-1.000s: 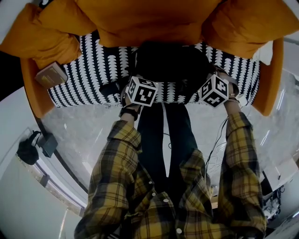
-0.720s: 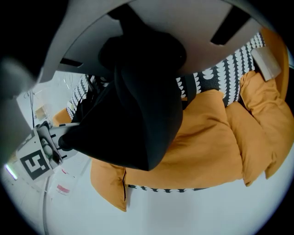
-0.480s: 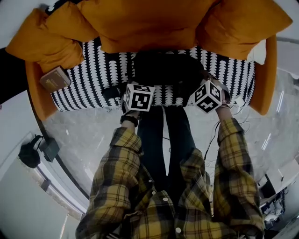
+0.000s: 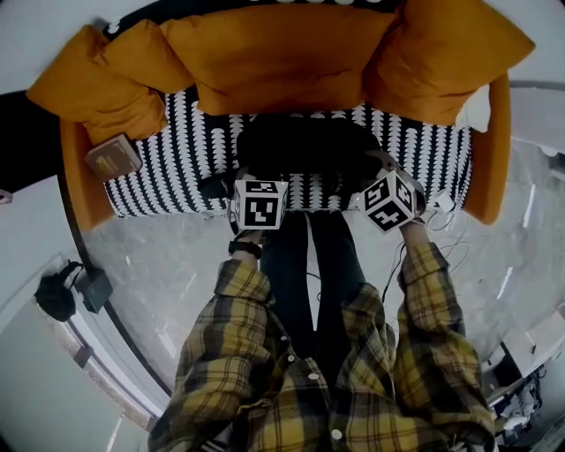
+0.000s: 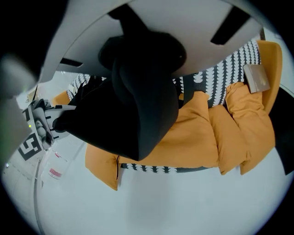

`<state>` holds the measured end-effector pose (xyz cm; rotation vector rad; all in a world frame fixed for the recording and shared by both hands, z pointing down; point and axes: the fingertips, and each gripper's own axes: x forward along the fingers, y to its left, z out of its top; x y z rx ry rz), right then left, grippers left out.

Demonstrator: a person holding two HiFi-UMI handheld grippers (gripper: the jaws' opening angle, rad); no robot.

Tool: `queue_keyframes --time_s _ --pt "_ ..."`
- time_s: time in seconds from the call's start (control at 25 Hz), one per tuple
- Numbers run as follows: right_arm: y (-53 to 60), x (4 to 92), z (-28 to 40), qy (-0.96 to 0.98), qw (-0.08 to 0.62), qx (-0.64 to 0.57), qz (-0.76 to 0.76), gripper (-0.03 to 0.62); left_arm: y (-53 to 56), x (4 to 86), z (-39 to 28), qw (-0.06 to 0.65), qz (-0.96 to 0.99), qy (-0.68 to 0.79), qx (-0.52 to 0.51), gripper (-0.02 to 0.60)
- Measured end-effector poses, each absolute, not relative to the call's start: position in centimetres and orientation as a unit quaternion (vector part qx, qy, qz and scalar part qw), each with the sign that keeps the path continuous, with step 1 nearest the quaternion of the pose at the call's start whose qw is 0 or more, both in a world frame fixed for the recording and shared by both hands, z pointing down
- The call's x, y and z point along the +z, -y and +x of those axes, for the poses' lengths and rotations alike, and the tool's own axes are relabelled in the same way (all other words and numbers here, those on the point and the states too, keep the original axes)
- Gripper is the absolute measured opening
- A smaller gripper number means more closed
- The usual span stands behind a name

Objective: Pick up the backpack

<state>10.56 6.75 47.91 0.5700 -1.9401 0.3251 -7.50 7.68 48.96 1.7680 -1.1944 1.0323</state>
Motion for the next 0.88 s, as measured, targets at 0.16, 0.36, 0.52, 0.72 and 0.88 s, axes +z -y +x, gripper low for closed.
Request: queue_keyframes --time_s 0.16,0.36,0.52,0.72,0.88 --pt "-6.6 44.7 10.4 0.813 0.503 0.137 0.26 0.021 -7.6 45.7 -7.7 0.374 0.691 0.48 0.39 0.037" --pt "-5.5 40.3 10.5 0.819 0.476 0.126 0.294 0.021 -6.4 41.2 -7.9 0.357 0.698 0.502 0.366 0.037" --pt "-5.2 36.8 10.4 0.821 0.461 0.116 0.316 0.021 -5.9 37.5 -8.4 0.345 0.703 0.514 0.35 0.037" --pt "-4.0 32.2 10.0 0.829 0.435 0.093 0.339 0.021 -4.4 32.8 -8.8 0.318 0.715 0.533 0.322 0.037" --pt "-4.1 29.1 10.0 0.831 0.413 0.104 0.359 0.021 -4.4 29.1 -9.0 0.305 0.723 0.538 0.308 0.037"
